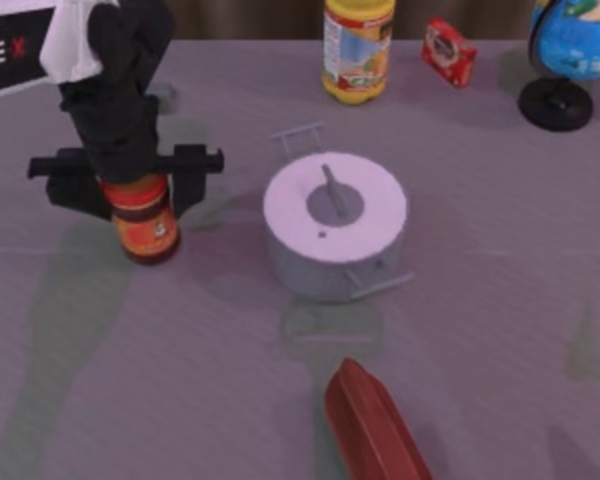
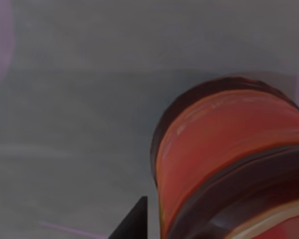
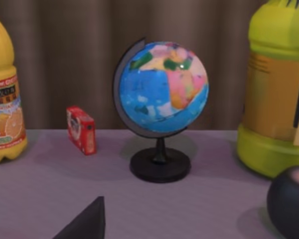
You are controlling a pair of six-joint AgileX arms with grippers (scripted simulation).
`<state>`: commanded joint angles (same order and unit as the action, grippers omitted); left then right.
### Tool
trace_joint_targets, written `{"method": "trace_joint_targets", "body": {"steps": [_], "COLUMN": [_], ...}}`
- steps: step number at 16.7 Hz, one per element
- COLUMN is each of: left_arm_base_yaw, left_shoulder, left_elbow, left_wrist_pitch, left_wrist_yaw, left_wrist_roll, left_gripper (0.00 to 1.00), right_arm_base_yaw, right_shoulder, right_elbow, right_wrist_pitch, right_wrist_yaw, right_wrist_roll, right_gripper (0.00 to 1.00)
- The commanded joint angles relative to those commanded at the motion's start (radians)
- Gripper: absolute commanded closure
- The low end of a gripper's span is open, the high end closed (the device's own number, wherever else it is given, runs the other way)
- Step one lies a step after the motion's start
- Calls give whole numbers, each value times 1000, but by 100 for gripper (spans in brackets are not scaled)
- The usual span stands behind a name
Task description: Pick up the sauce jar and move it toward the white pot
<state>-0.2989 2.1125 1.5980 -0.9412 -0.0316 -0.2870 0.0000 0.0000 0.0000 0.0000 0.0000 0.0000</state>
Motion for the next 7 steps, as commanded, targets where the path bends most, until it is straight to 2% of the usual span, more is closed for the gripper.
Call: {"method": "trace_joint_targets", "body": {"steps": [1, 2, 7], "left_arm_base_yaw": [0, 0, 0], "left_shoulder": [0, 0, 0], "left_elbow": [0, 0, 0], "left_wrist_pitch": [0, 0, 0], "left_wrist_yaw": [0, 0, 0], "left_wrist_roll": [0, 0, 0], "left_gripper": [2, 0, 0], "right_arm_base_yaw": [0, 0, 0], "right_shoulder": [0, 0, 0], "right_elbow": [0, 0, 0], "right_wrist_pitch": [0, 0, 0], "right_wrist_yaw": [0, 0, 0], "right_wrist_roll": [0, 0, 0], "right_gripper": [0, 0, 0]}}
